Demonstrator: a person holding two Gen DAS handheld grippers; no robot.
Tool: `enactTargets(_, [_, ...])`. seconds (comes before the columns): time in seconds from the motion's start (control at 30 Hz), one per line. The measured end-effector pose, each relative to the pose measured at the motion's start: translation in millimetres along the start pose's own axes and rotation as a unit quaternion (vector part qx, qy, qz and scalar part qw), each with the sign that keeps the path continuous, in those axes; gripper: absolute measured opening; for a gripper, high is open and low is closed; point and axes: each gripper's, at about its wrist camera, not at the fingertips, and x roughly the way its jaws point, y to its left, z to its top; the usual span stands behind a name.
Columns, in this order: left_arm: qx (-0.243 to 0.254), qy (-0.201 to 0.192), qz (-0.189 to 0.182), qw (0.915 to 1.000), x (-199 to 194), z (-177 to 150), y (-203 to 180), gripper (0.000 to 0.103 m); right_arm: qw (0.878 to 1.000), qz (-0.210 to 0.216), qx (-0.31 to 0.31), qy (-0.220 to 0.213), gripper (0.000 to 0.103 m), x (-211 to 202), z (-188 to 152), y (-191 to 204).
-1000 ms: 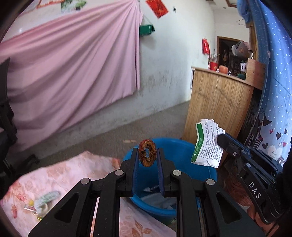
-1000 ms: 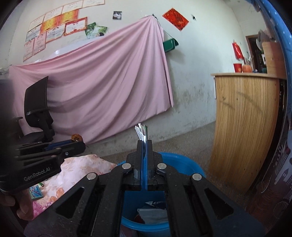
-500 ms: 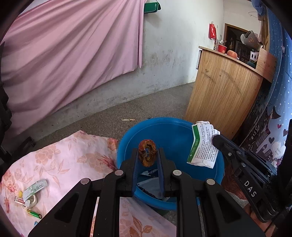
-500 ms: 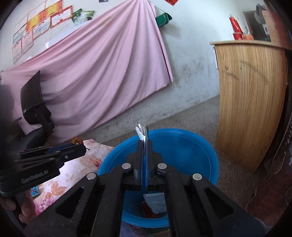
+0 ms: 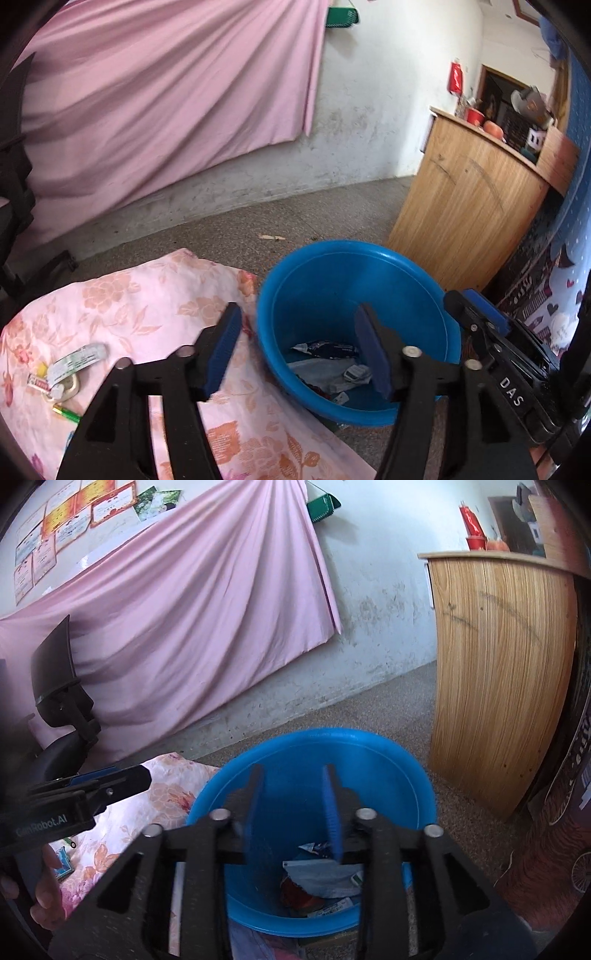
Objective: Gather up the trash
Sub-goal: 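Carry nut shell and white leaflet over the blue bucket and open both tools, then move both tools back over the remaining trash on the bed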
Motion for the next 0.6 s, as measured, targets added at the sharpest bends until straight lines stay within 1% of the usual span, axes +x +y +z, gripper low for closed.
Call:
enactTargets(0.03, [-0.004, -0.005, 0.001, 1.0000, -5, 0, 3, 0.063, 1.000, 0.000, -0.002, -0.003, 0.067, -2, 1, 2])
enactTargets(0.1, [-0.011, -0.017, 0.003, 0.9998, -16, -1, 9, 0.064, 1.000, 0.003, -0.004, -0.009, 0.075, -6, 4, 5])
enactTargets(0.13, [-0.015, -0.026, 0.005, 0.9995, -22, -1, 13, 0.066, 1.000, 0.004, -0.005, -0.013, 0.077, -8, 5, 7])
enactTargets(0.2, [-0.026, -0.056, 0.003, 0.9981, -39, -4, 18, 0.080, 1.000, 0.004, -0.008, -0.023, 0.087, -14, 8, 11])
enactTargets(0.23, [-0.032, -0.073, 0.005, 0.9968, -47, -6, 21, 0.092, 1.000, 0.004, -0.008, -0.029, 0.089, -18, 9, 13])
enactTargets(0.27, [-0.038, -0.095, 0.012, 0.9946, -58, -8, 25, 0.099, 0.999, 0.006, -0.007, -0.038, 0.093, -22, 11, 15])
enactTargets(0.33, [-0.042, -0.140, 0.028, 0.9889, -80, -13, 31, 0.101, 0.998, 0.012, -0.005, -0.056, 0.099, -31, 12, 19])
enactTargets(0.37, [-0.040, -0.153, 0.033, 0.9868, -88, -15, 34, 0.101, 0.998, 0.017, -0.003, -0.065, 0.103, -35, 14, 22])
enactTargets(0.47, [-0.039, -0.185, 0.054, 0.9805, -111, -20, 43, 0.101, 0.995, 0.028, -0.005, -0.092, 0.103, -46, 16, 30])
enactTargets(0.6, [-0.054, -0.215, 0.076, 0.9722, -141, -28, 62, 0.101, 0.991, 0.041, -0.019, -0.125, 0.103, -64, 18, 46])
